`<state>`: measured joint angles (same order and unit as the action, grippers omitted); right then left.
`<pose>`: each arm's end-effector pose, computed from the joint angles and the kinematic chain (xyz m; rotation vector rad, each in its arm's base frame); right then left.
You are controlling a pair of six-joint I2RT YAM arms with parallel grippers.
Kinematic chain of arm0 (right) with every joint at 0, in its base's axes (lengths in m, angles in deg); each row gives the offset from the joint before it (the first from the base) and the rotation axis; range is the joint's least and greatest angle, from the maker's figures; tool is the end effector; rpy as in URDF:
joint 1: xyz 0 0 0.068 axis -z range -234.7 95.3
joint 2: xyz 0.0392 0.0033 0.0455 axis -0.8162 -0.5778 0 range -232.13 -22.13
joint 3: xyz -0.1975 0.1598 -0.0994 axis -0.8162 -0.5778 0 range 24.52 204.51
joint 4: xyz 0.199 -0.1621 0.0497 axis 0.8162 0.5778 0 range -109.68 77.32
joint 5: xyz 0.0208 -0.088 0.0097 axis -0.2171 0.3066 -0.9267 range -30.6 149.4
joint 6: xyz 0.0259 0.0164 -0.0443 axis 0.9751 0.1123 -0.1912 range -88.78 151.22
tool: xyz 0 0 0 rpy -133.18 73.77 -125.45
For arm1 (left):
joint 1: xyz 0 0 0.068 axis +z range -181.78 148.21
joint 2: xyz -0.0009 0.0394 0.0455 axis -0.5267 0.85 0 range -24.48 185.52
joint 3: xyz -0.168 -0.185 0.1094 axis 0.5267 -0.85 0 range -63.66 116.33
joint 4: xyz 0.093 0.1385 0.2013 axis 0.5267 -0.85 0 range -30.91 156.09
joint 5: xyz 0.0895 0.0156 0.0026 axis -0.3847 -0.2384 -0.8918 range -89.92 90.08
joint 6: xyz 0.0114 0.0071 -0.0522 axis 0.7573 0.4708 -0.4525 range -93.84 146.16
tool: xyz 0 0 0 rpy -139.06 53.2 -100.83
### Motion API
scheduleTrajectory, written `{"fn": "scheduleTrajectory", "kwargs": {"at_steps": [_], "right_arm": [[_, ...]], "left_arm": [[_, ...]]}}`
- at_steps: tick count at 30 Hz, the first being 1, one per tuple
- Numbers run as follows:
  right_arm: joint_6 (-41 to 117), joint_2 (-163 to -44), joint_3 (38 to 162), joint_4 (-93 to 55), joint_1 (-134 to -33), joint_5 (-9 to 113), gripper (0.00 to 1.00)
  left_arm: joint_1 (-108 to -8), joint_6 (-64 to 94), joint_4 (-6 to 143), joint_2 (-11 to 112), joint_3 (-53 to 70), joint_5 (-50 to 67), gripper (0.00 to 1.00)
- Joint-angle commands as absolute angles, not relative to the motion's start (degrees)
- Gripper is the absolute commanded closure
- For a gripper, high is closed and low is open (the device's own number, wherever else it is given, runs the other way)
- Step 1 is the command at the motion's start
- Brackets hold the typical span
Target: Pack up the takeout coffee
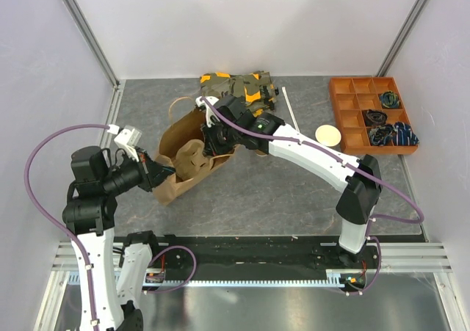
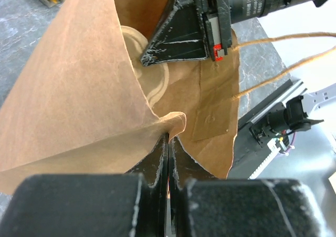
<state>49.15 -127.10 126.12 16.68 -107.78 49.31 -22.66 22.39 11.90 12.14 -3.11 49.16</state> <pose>0.2475 0.3396 0.3443 -0.8180 2.2541 0.8251 0.0949 -0.0120 0.3762 0.2867 1.9781 -0.8299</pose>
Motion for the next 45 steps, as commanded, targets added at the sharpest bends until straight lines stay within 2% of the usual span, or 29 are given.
{"fn": "scheduleTrajectory", "kwargs": {"at_steps": [1, 12, 21, 25, 33, 40, 45], "right_arm": [[46.6, -127.3, 126.3, 12.3, -108.2, 48.8, 1.00], [40.6, -126.8, 128.0, 11.3, -109.9, 51.6, 1.00], [29.8, -131.8, 143.0, 23.6, -111.3, 61.6, 1.00], [29.6, -135.1, 149.6, 28.4, -111.5, 60.3, 1.00], [29.5, -138.5, 148.9, 28.2, -111.1, 57.3, 1.00], [28.5, -135.7, 136.2, 15.1, -108.7, 47.9, 1.00], [27.8, -138.0, 136.8, 15.6, -108.4, 48.1, 1.00]], "left_arm": [[-23.0, 24.1, 14.1, 13.6, -4.1, 52.1, 0.98], [-22.9, 21.5, 14.2, 16.9, -3.5, 57.2, 0.98], [-22.9, 21.5, 13.2, 18.8, -1.0, 57.7, 0.98], [-22.9, 21.6, 12.7, 19.6, -0.8, 58.2, 0.98], [-22.8, 21.6, 12.6, 20.3, -0.3, 59.1, 0.98], [-22.4, 25.0, 9.9, 22.4, -0.5, 60.4, 0.98], [-21.7, 26.1, 8.0, 22.8, 0.7, 60.8, 0.98]]}}
